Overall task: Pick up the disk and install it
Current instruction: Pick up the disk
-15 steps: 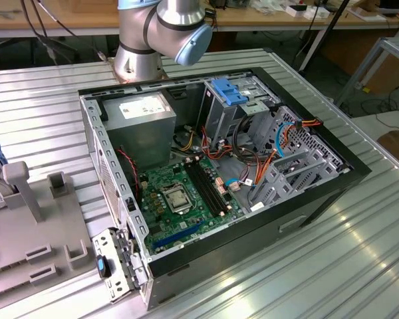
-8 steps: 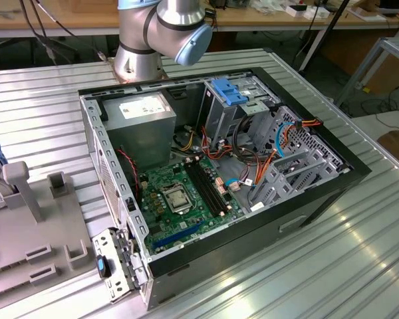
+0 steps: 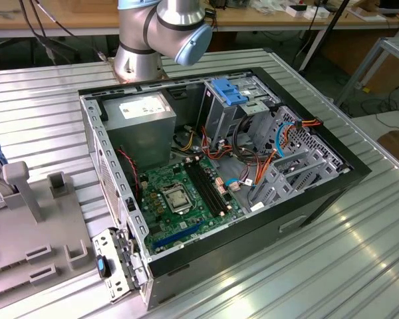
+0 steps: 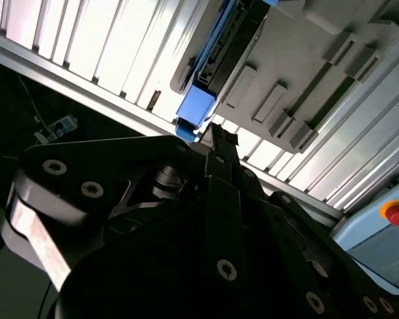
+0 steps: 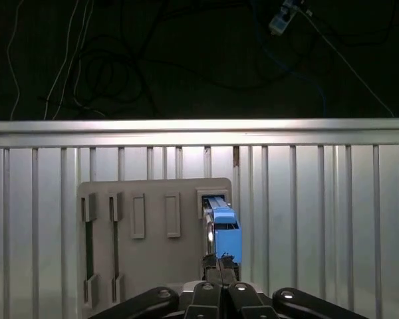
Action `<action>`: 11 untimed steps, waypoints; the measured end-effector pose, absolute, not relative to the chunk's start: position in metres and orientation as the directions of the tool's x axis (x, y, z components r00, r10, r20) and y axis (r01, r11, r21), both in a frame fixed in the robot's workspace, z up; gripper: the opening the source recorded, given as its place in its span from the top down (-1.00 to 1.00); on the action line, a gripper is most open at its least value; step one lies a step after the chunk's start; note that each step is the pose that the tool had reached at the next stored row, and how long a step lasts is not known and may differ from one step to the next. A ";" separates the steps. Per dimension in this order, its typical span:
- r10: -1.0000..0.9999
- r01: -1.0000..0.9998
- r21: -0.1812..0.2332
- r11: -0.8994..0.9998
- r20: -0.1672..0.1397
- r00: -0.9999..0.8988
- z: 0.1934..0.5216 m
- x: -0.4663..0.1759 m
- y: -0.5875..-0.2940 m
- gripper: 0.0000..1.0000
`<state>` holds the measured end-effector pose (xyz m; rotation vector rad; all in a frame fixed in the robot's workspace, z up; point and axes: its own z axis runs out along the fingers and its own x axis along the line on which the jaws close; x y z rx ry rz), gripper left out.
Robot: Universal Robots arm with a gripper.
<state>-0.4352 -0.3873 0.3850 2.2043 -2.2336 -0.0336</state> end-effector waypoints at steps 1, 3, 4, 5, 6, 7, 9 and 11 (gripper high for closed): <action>-1.000 -1.000 0.018 0.013 -0.013 -0.013 0.385 -0.435 -0.387 0.79; -1.000 -1.000 0.018 0.013 -0.013 -0.013 0.385 -0.435 -0.387 0.79; -1.000 -1.000 0.017 0.012 -0.013 -0.013 0.385 -0.435 -0.387 0.79; -1.000 -1.000 0.018 0.012 -0.013 -0.013 0.385 -0.435 -0.387 0.76; -1.000 -1.000 0.017 0.012 -0.013 -0.013 0.385 -0.435 -0.387 0.65; -1.000 -1.000 0.017 0.012 -0.013 -0.013 0.385 -0.435 -0.387 0.65; -1.000 -1.000 0.017 0.012 -0.012 -0.013 0.384 -0.435 -0.387 0.29; -1.000 -1.000 0.007 0.012 -0.007 -0.012 0.381 -0.438 -0.387 -0.09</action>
